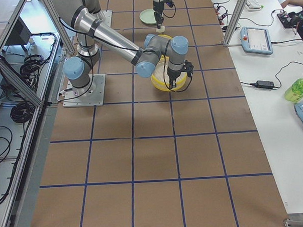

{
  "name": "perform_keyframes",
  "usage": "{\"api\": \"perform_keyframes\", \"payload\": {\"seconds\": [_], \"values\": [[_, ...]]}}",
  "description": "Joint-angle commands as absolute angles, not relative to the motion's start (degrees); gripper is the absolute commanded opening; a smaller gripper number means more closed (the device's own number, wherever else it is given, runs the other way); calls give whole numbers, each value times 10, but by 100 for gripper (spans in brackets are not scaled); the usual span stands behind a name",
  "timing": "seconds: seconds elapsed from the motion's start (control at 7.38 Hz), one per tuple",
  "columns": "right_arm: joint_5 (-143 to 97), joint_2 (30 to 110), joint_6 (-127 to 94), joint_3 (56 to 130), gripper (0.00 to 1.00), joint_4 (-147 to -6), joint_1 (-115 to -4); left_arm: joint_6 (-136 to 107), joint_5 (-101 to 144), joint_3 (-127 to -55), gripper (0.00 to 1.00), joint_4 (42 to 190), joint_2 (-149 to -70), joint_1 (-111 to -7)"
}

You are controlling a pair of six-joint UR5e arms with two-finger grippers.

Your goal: Stack buns with steamer

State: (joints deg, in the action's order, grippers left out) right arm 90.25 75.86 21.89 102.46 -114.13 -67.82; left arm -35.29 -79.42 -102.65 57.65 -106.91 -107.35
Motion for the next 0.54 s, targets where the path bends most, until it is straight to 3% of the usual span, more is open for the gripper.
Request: {"api": "perform_keyframes", "payload": {"seconds": [0.0, 0.41], "values": [[902, 767, 145, 1022, 5, -1138, -748, -389, -800, -1033, 100, 563, -1078, -1110], [853, 773, -14, 1022, 6, -1147, -866, -252, -916, -1042, 100, 569, -1061, -1081]]}}
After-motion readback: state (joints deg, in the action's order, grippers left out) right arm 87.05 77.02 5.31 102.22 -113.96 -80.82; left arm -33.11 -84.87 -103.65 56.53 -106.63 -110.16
